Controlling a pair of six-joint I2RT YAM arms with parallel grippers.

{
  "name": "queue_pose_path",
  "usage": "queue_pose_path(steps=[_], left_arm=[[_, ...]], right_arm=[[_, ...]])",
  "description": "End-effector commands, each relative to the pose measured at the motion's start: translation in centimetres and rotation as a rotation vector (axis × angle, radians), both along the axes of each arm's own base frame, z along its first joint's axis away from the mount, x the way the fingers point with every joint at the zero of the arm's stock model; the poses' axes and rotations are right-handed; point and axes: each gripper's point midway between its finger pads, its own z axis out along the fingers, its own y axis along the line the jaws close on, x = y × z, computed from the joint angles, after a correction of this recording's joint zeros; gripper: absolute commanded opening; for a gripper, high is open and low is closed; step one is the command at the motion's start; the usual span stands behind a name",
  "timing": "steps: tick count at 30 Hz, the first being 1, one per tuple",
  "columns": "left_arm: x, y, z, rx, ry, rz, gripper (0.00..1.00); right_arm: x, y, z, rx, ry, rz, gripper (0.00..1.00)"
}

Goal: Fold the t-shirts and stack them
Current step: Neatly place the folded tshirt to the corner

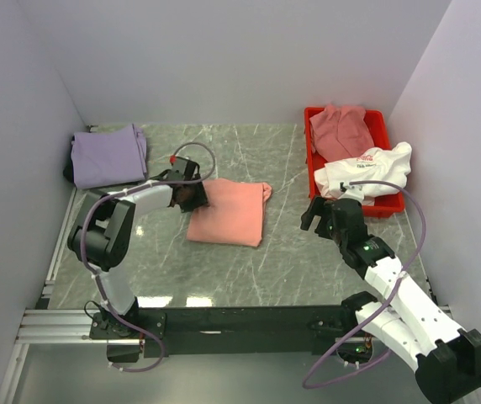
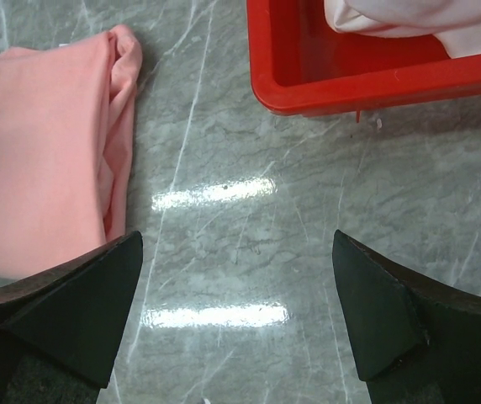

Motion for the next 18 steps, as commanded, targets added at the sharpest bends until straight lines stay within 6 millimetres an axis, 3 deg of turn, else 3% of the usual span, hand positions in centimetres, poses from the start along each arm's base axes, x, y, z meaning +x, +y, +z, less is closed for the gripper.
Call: queue_pose_path(steps=[1, 2, 10, 11, 12, 14, 18], left_arm=[[-2.6, 0.3, -3.0, 0.143, 0.113, 0.001, 0.48], [-2.7, 0.3, -3.2, 0.161, 0.118, 0.004, 0.41], [-2.2, 0.3, -1.6, 0.286, 0.067, 0.050, 0.15], [-1.4, 1.0, -0.8, 0.325, 0.040, 0.084, 0.04], [-1.0, 1.5, -0.4, 0.350, 0.028, 0.099, 0.01], [-0.1, 2.2, 0.2, 0.405, 0.005, 0.117, 0.01], [3.5, 3.7, 3.4, 0.513, -0.084, 0.151, 0.01]], right_arm=[[0.8, -0.3, 1.6, 0.014, -0.066, -0.023, 1.00], [0.9, -0.3, 1.7, 0.014, -0.064, -0.023, 1.00], [0.8, 0.4, 1.5, 0.026, -0.053, 0.013, 1.00], [0.8, 0.4, 1.5, 0.026, -0.052, 0.015, 1.00], [0.8, 0.5, 1.5, 0.026, -0.052, 0.022, 1.00], [0.8, 0.6, 1.5, 0.026, -0.053, 0.028, 1.00], [0.9, 0.7, 1.7, 0.024, -0.050, 0.034, 1.00]])
